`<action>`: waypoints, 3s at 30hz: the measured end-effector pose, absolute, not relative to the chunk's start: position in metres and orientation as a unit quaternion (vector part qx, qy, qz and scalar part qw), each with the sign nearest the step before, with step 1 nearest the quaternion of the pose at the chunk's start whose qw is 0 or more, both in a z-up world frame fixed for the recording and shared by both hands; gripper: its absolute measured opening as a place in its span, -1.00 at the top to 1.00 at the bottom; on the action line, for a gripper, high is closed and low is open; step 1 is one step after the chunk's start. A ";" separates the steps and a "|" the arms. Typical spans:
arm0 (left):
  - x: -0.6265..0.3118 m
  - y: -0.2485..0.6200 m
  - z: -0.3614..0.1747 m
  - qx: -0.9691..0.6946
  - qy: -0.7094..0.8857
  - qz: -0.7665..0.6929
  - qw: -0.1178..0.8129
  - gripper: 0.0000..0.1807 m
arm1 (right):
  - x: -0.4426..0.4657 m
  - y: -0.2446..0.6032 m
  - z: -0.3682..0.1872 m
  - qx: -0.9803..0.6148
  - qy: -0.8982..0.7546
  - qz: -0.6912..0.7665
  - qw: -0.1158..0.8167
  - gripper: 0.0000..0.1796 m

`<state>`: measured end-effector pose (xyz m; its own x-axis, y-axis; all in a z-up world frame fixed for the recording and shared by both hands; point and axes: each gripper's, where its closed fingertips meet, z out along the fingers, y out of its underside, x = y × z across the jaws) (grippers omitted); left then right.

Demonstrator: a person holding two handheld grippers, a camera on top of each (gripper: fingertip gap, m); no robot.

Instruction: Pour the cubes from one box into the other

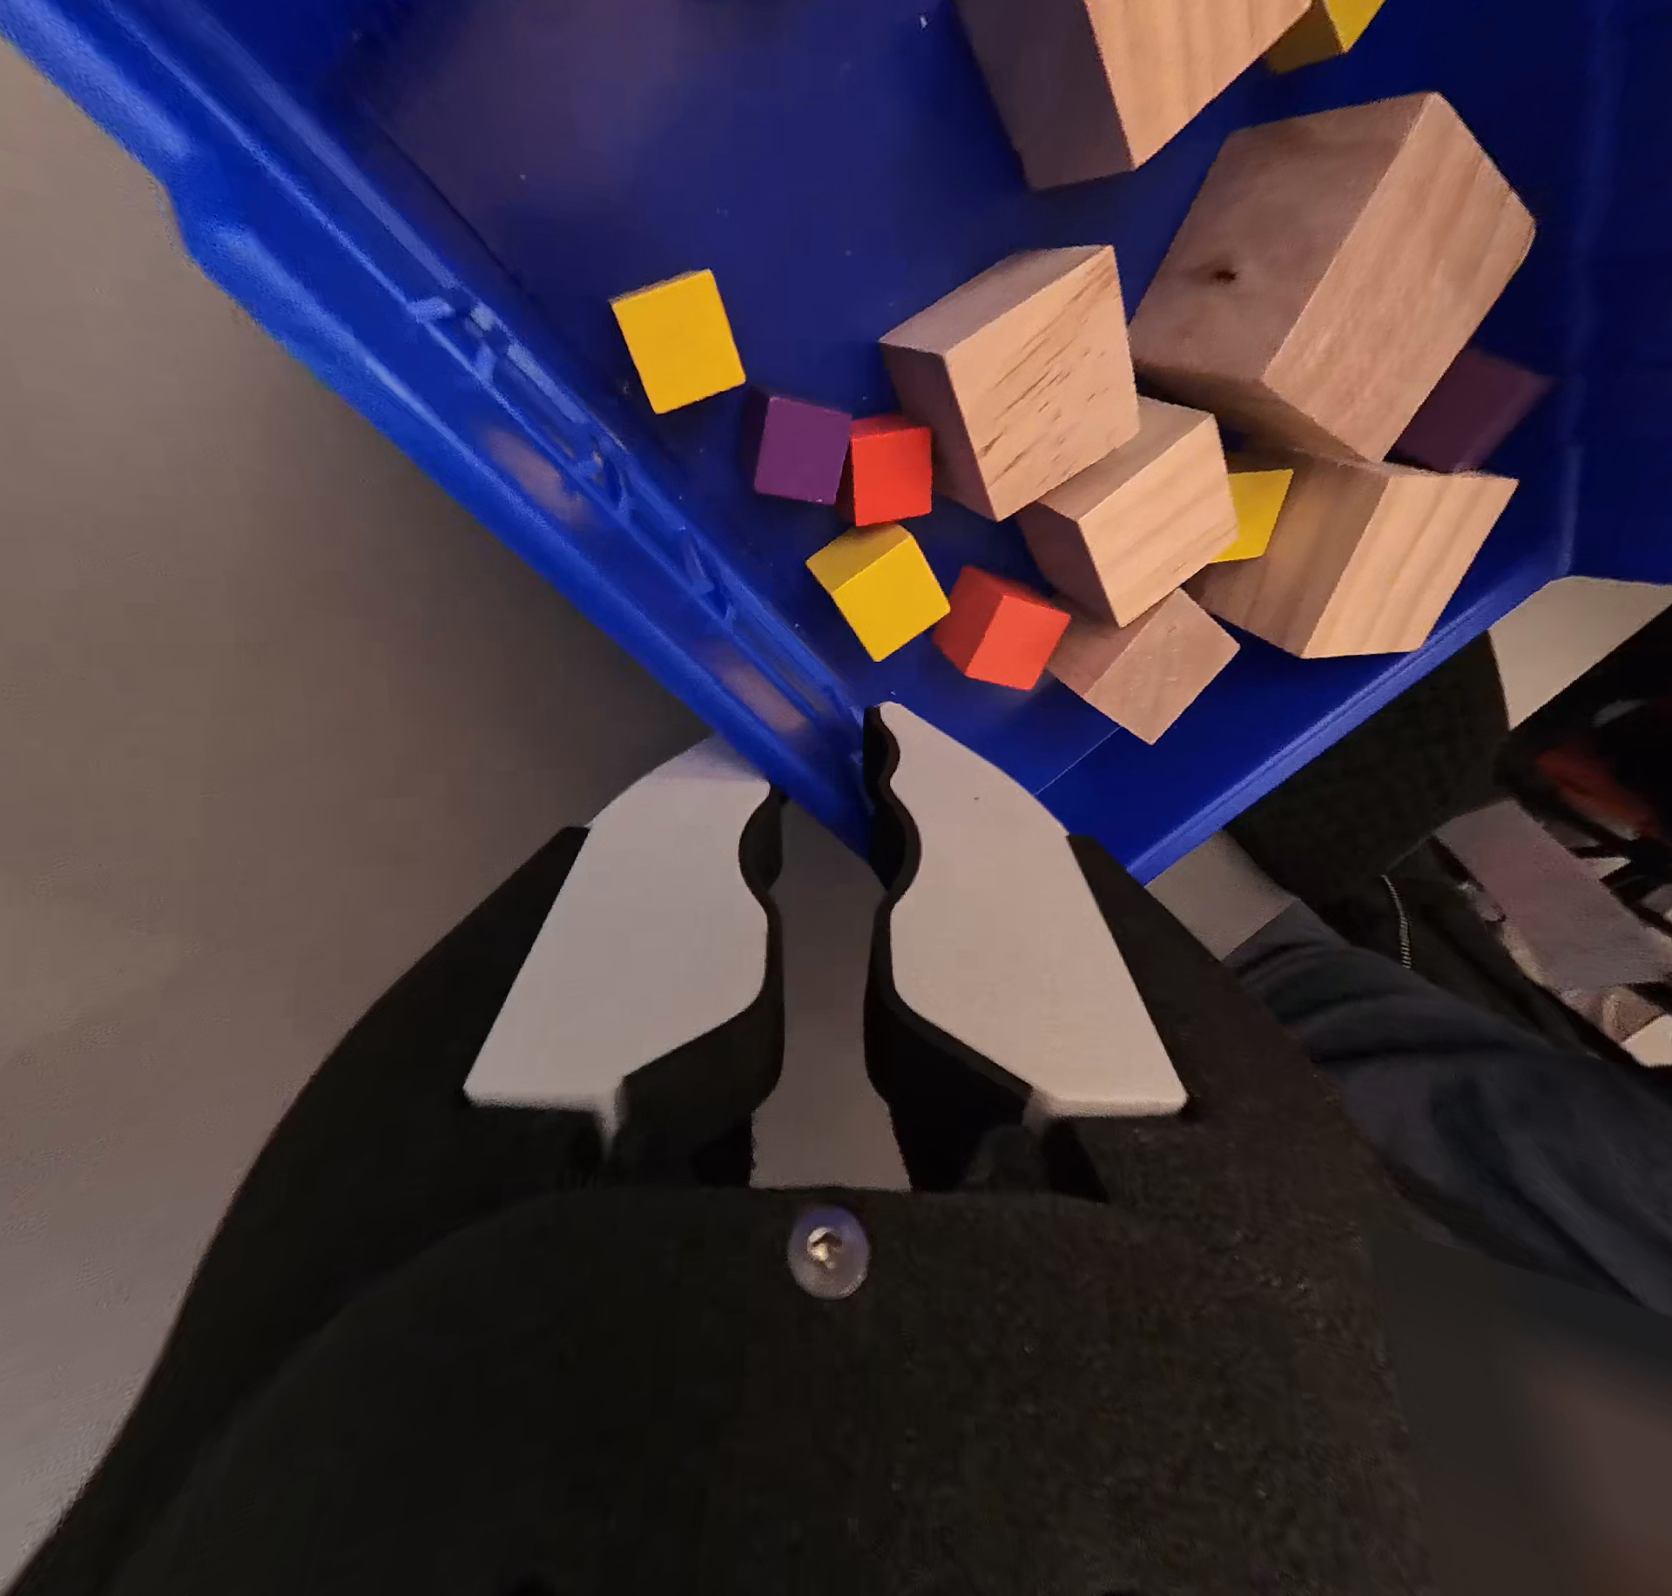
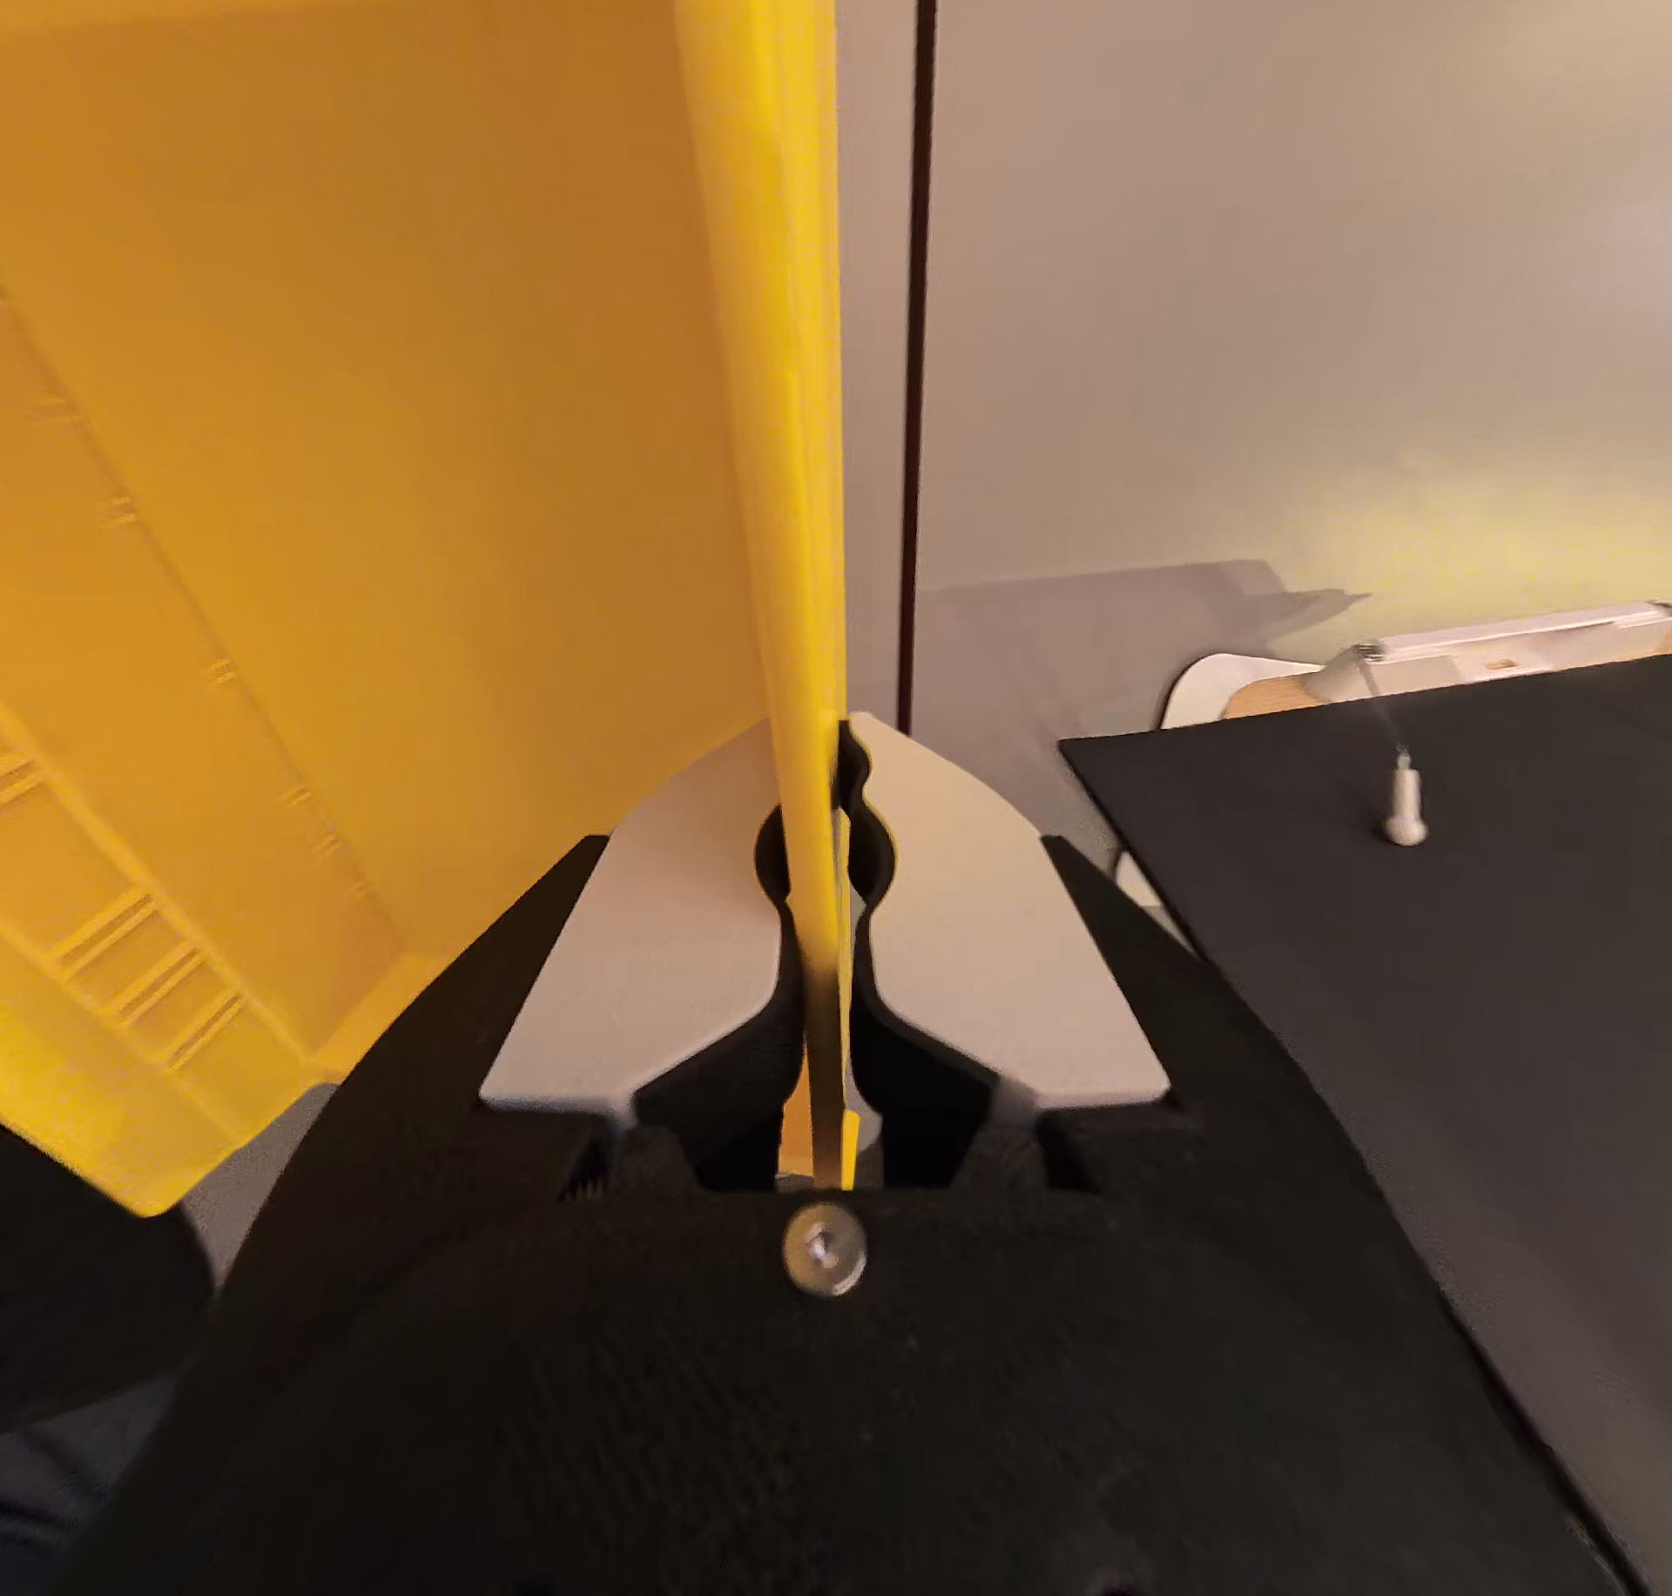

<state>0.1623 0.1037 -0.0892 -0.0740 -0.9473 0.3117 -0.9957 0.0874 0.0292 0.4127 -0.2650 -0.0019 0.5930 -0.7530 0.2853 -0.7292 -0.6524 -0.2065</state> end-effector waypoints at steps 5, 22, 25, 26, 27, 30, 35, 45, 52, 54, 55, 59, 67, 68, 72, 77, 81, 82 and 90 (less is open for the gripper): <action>0.128 0.149 -0.088 0.691 -0.702 0.114 0.130 0.85 | 0.395 -0.238 -0.022 -0.894 0.431 -0.116 0.050 0.95; -0.034 0.363 -0.086 0.783 -0.612 0.094 0.060 0.90 | 0.317 -0.092 -0.115 -0.909 0.406 0.091 0.041 0.94; -0.056 0.381 -0.085 0.788 -0.606 0.093 0.058 0.90 | 0.310 -0.083 -0.124 -0.902 0.417 0.105 0.033 0.94; -0.061 0.386 -0.085 0.789 -0.605 0.094 0.057 0.90 | 0.309 -0.082 -0.126 -0.900 0.421 0.106 0.028 0.94; -0.065 0.391 -0.085 0.789 -0.604 0.096 0.056 0.90 | 0.309 -0.080 -0.126 -0.898 0.426 0.104 0.030 0.94; -0.073 0.400 -0.084 0.790 -0.602 0.106 0.051 0.90 | 0.309 -0.077 -0.126 -0.894 0.435 0.103 0.029 0.92; -0.077 0.404 -0.083 0.789 -0.599 0.125 0.046 0.90 | 0.313 -0.073 -0.108 -0.896 0.426 0.104 0.068 0.81; -0.082 0.409 -0.083 0.784 -0.612 0.102 0.026 0.90 | 0.246 0.036 0.093 -0.864 0.175 -0.045 0.470 0.71; -0.101 0.418 -0.082 0.784 -0.615 0.080 0.018 0.89 | 0.146 0.149 0.072 -0.880 0.064 0.024 0.469 0.60; -0.108 0.422 -0.082 0.787 -0.613 0.076 0.018 0.88 | 0.129 0.177 0.062 -0.884 0.053 0.017 0.464 0.59; -0.110 0.424 -0.082 0.788 -0.611 0.075 0.018 0.89 | 0.119 0.190 0.054 -0.890 0.051 0.026 0.452 0.56; -0.114 0.429 -0.082 0.793 -0.603 0.081 0.015 0.89 | 0.080 0.243 0.015 -0.909 0.074 0.097 0.397 0.46; -0.115 0.429 -0.082 0.800 -0.595 0.074 0.013 0.89 | 0.046 0.298 -0.057 -0.955 0.119 0.103 0.250 0.46; -0.115 0.428 -0.082 0.804 -0.590 0.074 0.016 0.89 | 0.047 0.299 -0.066 -0.961 0.128 0.091 0.226 0.45; -0.117 0.426 -0.088 0.822 -0.564 0.062 0.049 0.86 | 0.040 0.302 -0.087 -0.970 0.171 0.098 0.143 0.46; -0.117 0.423 -0.103 0.829 -0.553 0.036 0.077 0.87 | 0.031 0.301 -0.109 -0.975 0.189 0.088 0.081 0.62; -0.117 0.424 -0.103 0.832 -0.548 0.038 0.081 0.90 | 0.024 0.298 -0.120 -0.974 0.196 0.095 0.059 0.78; -0.117 0.424 -0.103 0.832 -0.547 0.039 0.083 0.90 | 0.024 0.297 -0.120 -0.975 0.194 0.096 0.050 0.78; -0.117 0.423 -0.103 0.833 -0.545 0.014 0.088 0.90 | 0.023 0.294 -0.122 -0.974 0.205 0.093 0.015 0.82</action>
<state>-0.1169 0.4234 -0.1033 0.4050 -0.9064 0.1199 -0.9114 -0.3898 0.1318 0.0232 0.2938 -0.1224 0.8983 -0.3971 -0.1880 -0.4026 -0.9153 0.0096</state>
